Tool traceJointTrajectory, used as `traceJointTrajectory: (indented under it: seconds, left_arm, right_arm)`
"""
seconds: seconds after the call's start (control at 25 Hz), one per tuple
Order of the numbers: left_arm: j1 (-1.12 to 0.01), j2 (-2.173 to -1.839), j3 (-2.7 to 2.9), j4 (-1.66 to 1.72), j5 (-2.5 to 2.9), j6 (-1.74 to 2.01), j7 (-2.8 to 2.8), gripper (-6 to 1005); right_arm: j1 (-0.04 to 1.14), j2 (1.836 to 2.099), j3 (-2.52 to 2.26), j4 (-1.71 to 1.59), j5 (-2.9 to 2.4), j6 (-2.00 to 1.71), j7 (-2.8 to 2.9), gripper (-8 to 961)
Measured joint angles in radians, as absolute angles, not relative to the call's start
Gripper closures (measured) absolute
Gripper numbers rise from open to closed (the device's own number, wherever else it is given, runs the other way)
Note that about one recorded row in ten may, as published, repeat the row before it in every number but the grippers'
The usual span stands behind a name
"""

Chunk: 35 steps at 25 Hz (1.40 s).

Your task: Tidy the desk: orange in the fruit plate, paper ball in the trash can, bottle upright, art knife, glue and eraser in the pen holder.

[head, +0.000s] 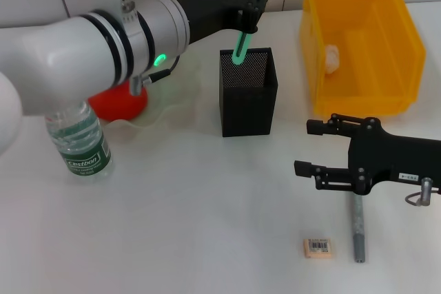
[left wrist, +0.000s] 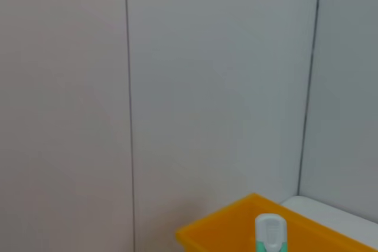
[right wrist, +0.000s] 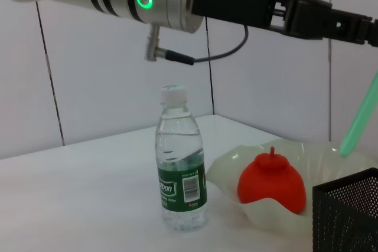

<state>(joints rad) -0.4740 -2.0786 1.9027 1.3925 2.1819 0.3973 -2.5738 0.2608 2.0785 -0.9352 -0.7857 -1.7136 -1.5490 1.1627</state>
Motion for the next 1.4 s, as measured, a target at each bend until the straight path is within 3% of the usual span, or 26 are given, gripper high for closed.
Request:
traceJointTrajectory:
  seconds: [0.64,1.4]
  left_arm:
    - [-0.511,-2.080,2.027,1.215,2.095,0.160,-2.582,719]
    - [-0.535,-2.080,2.049,1.145,2.063,0.174,-2.581,693]
  right_arm:
    - [0.266,2.079,-0.936,-0.781,-1.713,-1.535,1.163,186]
    - [0.269,2.079,-0.936,-0.776,-1.713,-1.535,1.163,186]
